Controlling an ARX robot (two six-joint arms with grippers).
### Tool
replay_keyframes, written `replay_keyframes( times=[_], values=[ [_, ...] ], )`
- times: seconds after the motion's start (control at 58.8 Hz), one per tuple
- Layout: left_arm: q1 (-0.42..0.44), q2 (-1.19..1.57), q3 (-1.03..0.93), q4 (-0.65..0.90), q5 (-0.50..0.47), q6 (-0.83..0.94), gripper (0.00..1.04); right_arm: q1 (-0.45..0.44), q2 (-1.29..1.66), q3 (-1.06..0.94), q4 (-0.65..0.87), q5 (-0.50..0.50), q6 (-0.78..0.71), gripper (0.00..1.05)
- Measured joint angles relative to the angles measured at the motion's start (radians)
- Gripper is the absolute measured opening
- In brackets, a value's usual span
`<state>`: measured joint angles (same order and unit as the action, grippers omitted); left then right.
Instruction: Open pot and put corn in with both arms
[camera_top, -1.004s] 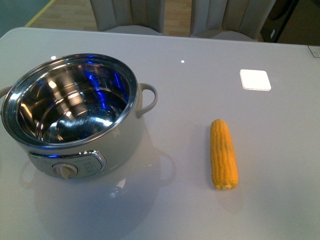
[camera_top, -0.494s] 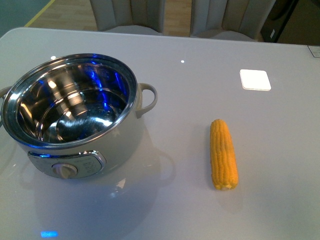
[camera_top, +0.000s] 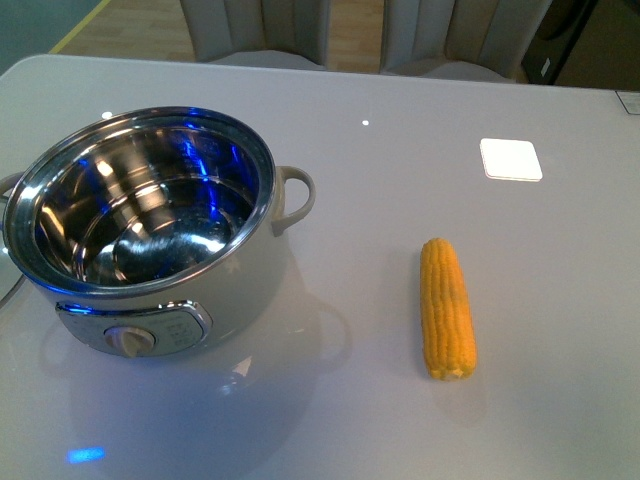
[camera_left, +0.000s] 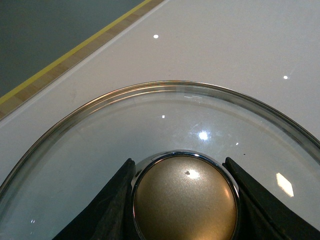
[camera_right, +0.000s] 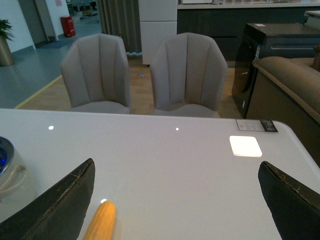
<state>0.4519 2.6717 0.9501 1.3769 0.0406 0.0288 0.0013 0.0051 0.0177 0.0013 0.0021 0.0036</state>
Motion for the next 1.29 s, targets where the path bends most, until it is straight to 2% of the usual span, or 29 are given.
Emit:
replay_keyframes(
  times=[0.391, 0.613, 0.732, 1.021, 1.294],
  values=[
    [-0.002, 0.014, 0.010, 0.017, -0.008, -0.003, 0.46, 0.000, 0.000, 0.000, 0.000, 0.000, 0.000, 0.96],
    [-0.006, 0.014, 0.010, 0.018, -0.021, -0.006, 0.83, 0.000, 0.000, 0.000, 0.000, 0.000, 0.000, 0.96],
    [-0.017, -0.001, 0.004, 0.005, -0.034, -0.007, 0.99, 0.000, 0.000, 0.000, 0.000, 0.000, 0.000, 0.96],
    [-0.031, -0.166, -0.073, -0.026, -0.037, -0.005, 0.98, 0.000, 0.000, 0.000, 0.000, 0.000, 0.000, 0.96],
    [-0.003, -0.342, -0.174, -0.069, -0.040, -0.002, 0.98, 0.000, 0.000, 0.000, 0.000, 0.000, 0.000, 0.96]
  ],
)
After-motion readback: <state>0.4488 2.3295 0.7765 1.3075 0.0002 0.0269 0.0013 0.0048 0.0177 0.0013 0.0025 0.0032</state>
